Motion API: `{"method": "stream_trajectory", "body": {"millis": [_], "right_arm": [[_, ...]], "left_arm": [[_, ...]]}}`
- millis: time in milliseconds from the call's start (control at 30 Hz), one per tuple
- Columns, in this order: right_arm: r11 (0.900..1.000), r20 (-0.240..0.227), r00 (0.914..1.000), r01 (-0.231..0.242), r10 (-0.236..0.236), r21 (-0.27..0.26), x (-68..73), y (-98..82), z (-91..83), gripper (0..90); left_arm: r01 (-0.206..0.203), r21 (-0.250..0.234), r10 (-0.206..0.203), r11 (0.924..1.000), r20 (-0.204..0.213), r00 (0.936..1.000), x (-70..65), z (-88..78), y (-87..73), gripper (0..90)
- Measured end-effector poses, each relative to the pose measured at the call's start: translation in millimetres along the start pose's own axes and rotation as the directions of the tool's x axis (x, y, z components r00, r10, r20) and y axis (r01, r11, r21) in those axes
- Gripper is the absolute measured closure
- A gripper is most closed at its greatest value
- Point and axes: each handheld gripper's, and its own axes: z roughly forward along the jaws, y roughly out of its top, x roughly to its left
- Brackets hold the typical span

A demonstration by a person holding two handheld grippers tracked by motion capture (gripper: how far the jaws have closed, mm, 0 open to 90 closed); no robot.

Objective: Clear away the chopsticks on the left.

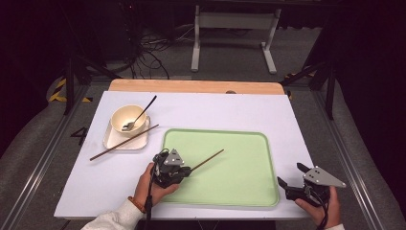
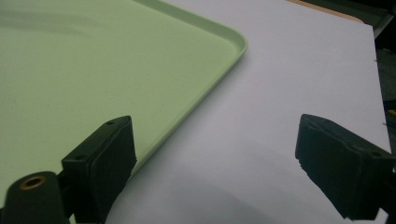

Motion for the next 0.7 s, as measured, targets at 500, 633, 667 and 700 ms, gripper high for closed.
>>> {"method": "stream_trajectory", "body": {"millis": [500,633,667,700], "right_arm": [[1.0,-0.01,0.9999,-0.001,0.001,-0.005,-0.7,-0.4,-0.5,12.6],[1.0,-0.013,0.9999,0.002,-0.002,-0.01,-0.7,-0.3,-1.0,12.5],[1.0,-0.018,0.9998,0.004,-0.004,-0.014,-0.7,-0.3,-1.2,12.4],[1.0,-0.025,0.9997,0.006,-0.007,-0.019,-0.6,-0.2,-1.9,12.3]], "left_arm": [[-0.019,0.015,0.019,0.9997,0.011,0.9998,2.2,2.9,-3.3,78.9],[-0.036,0.007,0.036,0.9993,0.006,0.9993,2.5,-0.4,-2.8,83.3],[-0.042,0.005,0.042,0.9991,0.007,0.9991,2.7,-1.2,-2.6,84.1],[-0.05,0.001,0.05,0.9988,0.015,0.9986,3.1,-1.7,-2.5,82.0]]}}
